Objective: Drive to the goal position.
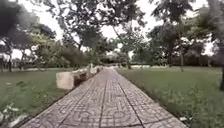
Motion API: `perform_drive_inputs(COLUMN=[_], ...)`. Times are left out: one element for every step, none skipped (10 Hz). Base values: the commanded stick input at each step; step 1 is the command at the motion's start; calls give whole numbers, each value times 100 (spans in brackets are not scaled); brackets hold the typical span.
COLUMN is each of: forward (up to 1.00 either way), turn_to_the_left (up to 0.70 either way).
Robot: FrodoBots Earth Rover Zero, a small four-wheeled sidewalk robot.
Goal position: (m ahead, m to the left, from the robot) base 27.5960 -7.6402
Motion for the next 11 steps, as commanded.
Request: perform_drive_inputs(forward=[100, 100, 100, 100, 100, 100, 100, 100, 100, 100, 100], turn_to_the_left=[0, 0, 0, 0, 0, 0, 0, 0, 0, 0, 0])
